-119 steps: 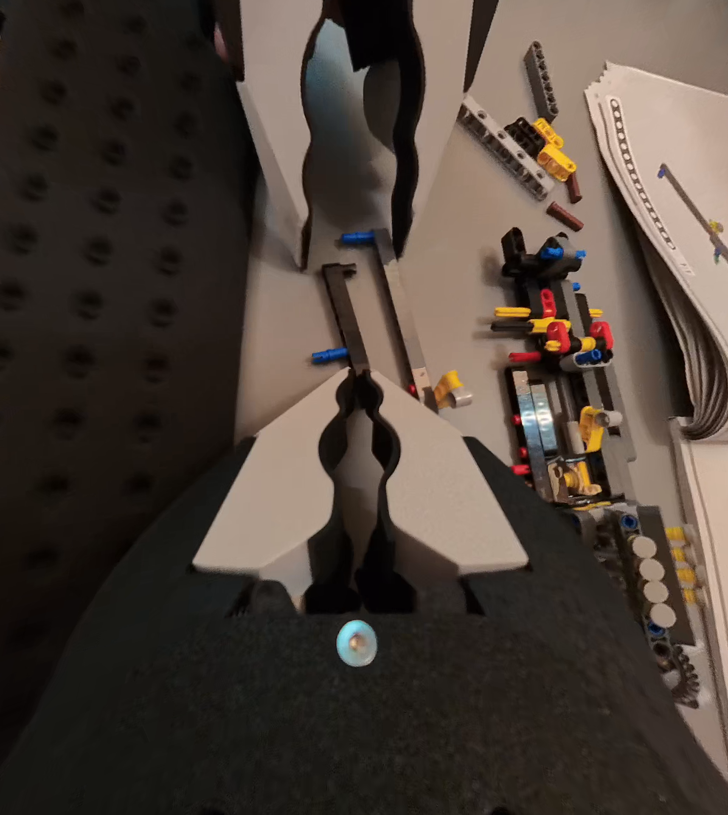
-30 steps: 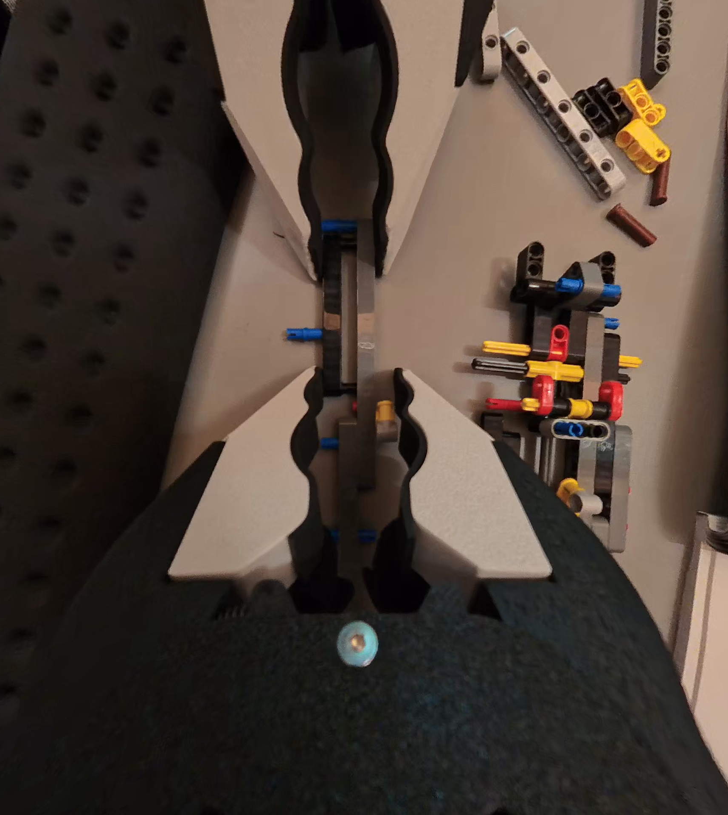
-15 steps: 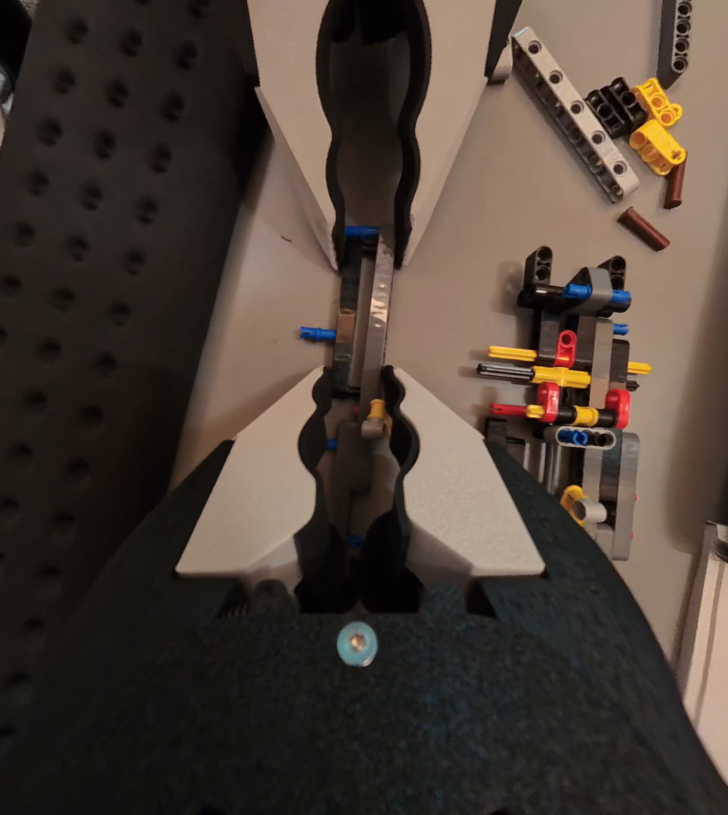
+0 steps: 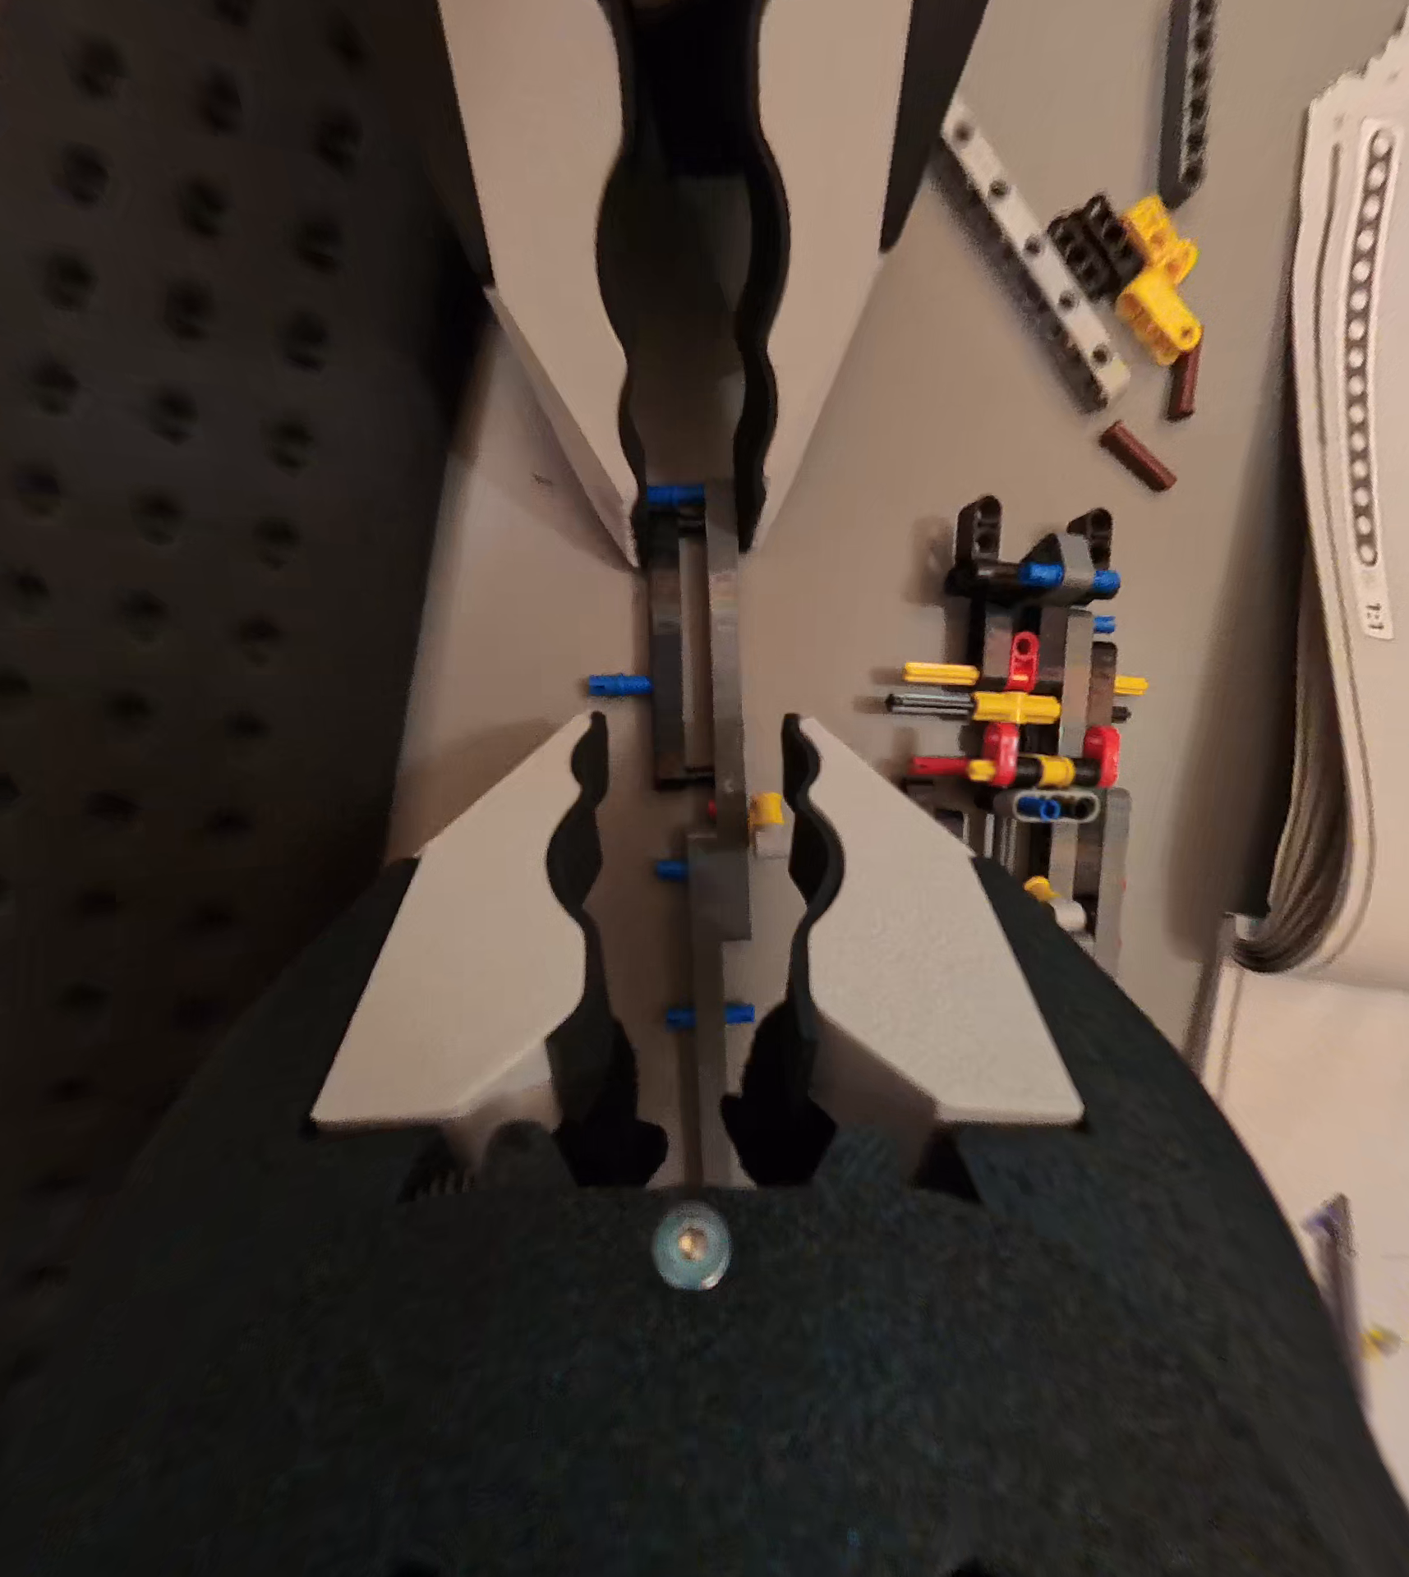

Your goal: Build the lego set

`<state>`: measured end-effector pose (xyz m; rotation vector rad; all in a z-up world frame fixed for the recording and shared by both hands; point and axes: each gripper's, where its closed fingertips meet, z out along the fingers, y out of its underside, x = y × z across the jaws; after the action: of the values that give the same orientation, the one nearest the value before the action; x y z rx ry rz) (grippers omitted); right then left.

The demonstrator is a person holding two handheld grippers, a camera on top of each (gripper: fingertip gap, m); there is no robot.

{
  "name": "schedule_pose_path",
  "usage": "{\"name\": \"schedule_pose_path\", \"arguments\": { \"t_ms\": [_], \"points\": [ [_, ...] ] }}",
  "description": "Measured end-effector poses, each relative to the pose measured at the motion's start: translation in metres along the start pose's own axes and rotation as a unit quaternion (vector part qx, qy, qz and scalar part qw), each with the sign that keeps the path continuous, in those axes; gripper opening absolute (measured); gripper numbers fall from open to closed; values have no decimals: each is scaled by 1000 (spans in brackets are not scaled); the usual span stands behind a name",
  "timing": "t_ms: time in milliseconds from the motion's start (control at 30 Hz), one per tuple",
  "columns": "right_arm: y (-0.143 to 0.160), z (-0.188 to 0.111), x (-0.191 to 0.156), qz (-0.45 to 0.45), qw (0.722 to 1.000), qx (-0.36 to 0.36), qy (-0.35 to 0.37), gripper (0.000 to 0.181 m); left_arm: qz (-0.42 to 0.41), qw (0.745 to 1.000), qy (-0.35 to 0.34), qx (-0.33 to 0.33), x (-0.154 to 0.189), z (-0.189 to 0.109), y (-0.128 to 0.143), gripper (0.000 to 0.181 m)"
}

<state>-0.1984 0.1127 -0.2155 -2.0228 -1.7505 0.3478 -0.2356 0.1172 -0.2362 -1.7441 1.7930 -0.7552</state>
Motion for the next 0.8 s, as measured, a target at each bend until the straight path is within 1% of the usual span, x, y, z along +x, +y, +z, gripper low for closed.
{"name": "schedule_pose_path", "arguments": {
  "t_ms": [67,167,200,333,500,800],
  "points": [
    [9,5,4,-1,999,-54,3,39,0,1000,1,2,0,1,-1,23],
    [19,12,0,5,994,-106,-33,35,-4,1000,-1,4,0,1,-1,23],
    [22,13,0,3,992,-120,-36,34,-4,1000,-1,4,0,1,-1,23],
    [22,12,-4,-11,991,-130,-39,22,-5,1000,-2,7,0,1,-1,23],
    [22,12,-4,-20,992,-118,-49,22,3,1000,-2,9,2,1,0,23],
    [23,12,-2,-18,988,-141,-67,21,18,1000,3,15,3,2,0,23]
  ]
}}
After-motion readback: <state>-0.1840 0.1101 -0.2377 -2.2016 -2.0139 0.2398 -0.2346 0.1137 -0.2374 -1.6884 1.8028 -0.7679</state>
